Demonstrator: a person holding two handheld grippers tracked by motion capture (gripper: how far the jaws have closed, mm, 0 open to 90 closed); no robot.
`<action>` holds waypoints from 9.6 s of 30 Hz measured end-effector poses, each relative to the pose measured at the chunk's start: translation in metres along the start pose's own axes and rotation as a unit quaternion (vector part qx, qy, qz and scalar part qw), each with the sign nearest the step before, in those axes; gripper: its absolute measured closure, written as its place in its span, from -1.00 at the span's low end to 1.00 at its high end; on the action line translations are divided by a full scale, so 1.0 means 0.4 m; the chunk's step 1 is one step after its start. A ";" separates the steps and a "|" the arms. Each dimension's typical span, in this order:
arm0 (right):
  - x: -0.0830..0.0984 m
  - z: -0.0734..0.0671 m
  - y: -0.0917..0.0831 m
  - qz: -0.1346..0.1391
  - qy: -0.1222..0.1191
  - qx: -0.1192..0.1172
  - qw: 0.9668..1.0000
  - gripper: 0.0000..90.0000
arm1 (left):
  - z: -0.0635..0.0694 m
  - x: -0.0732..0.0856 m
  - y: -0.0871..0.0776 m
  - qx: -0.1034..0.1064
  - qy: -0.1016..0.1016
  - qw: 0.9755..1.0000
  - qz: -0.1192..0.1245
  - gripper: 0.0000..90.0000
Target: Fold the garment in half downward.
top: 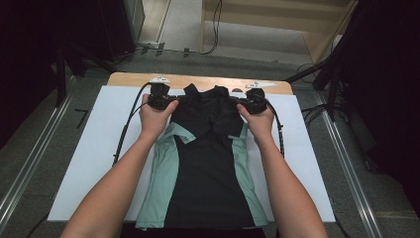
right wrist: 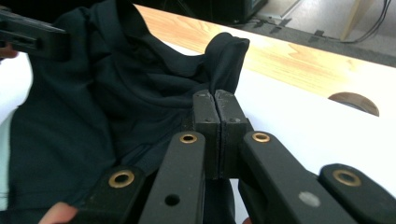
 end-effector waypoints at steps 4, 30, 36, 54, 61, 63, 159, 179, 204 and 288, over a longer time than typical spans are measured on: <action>-0.002 -0.018 -0.018 0.010 -0.008 -0.008 1.000 0.94 | 0.007 -0.002 -0.008 0.004 0.004 1.000 0.003 0.96; -0.023 -0.076 -0.092 0.055 -0.040 -0.003 0.998 0.94 | 0.034 -0.030 -0.042 -0.003 0.014 1.000 0.021 0.96; -0.061 -0.050 -0.071 0.059 -0.032 0.016 0.998 0.94 | 0.009 -0.084 -0.030 -0.018 0.005 0.999 0.029 0.96; -0.047 -0.103 -0.116 0.093 -0.072 0.009 0.993 0.94 | 0.053 -0.063 -0.110 -0.001 0.037 0.997 0.071 0.96; -0.011 -0.124 -0.144 0.105 -0.073 0.002 0.992 0.94 | 0.078 -0.027 -0.134 0.013 0.041 0.996 0.082 0.96; -0.003 -0.136 -0.152 0.108 -0.077 -0.002 0.991 0.94 | 0.090 -0.017 -0.140 0.018 0.044 0.995 0.084 0.96; 0.410 -0.314 -0.349 0.011 -0.094 -0.036 0.995 0.94 | 0.293 0.422 -0.339 0.058 0.118 0.991 -0.024 0.95; 0.389 -0.290 -0.402 0.014 -0.048 -0.050 0.997 0.09 | 0.280 0.413 -0.384 0.061 0.086 0.994 0.002 0.12; 0.324 -0.304 -0.290 -0.043 -0.040 -0.070 0.996 0.91 | 0.262 0.351 -0.334 0.076 0.087 0.993 -0.005 0.92; 0.372 -0.241 -0.405 0.020 0.003 -0.019 1.000 -1.00 | 0.187 0.339 -0.397 0.026 0.055 0.997 0.039 -0.98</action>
Point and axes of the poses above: each handheld gripper's, and its own axes: y roughly forward along the jaws, x roughly out of its underside, z roughly to its right, the point moved 4 cm from there along y, roughly forward along the jaws, and after that the axes turned 5 degrees about z, right-handed, at the moved point
